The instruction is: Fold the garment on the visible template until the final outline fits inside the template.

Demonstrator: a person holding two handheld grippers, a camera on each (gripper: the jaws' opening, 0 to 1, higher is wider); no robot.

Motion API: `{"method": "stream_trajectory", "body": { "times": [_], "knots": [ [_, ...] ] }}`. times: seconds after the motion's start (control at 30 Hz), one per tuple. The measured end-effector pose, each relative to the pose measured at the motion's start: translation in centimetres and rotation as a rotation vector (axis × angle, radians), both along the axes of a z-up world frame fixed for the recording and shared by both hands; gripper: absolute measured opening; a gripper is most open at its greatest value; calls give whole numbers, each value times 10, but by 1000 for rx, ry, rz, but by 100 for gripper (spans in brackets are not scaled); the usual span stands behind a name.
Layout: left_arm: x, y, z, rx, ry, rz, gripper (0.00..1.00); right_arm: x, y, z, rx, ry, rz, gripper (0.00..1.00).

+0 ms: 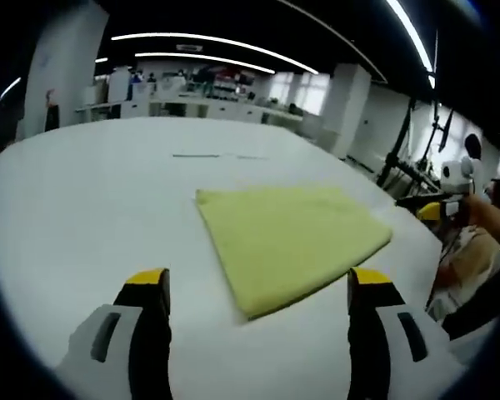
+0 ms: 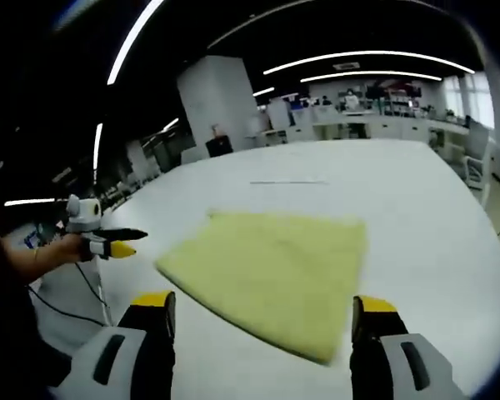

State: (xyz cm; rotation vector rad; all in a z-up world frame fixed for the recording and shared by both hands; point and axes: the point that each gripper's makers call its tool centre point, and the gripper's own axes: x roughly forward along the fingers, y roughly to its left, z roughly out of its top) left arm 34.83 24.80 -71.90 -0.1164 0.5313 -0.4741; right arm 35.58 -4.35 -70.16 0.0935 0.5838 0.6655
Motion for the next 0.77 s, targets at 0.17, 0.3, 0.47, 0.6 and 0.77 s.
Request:
{"method": "stream_trajectory", "body": {
  "times": [0.17, 0.3, 0.47, 0.6, 0.77],
  "knots": [
    [-5, -1, 11, -15, -6, 0, 94, -5, 6, 16, 0, -27, 19, 99],
    [-7, 2, 15, 15, -14, 6, 99, -9, 6, 23, 0, -39, 21, 99],
    [-11, 7, 19, 11, -16, 18, 99, -13, 3, 25, -18, -54, 19, 99],
    [-14, 11, 19, 19, -19, 32, 99, -14, -1, 26, -36, -70, 14, 99],
    [-18, 16, 19, 45, -17, 36, 99, -15, -3, 27, -38, -78, 8, 99]
  ]
}}
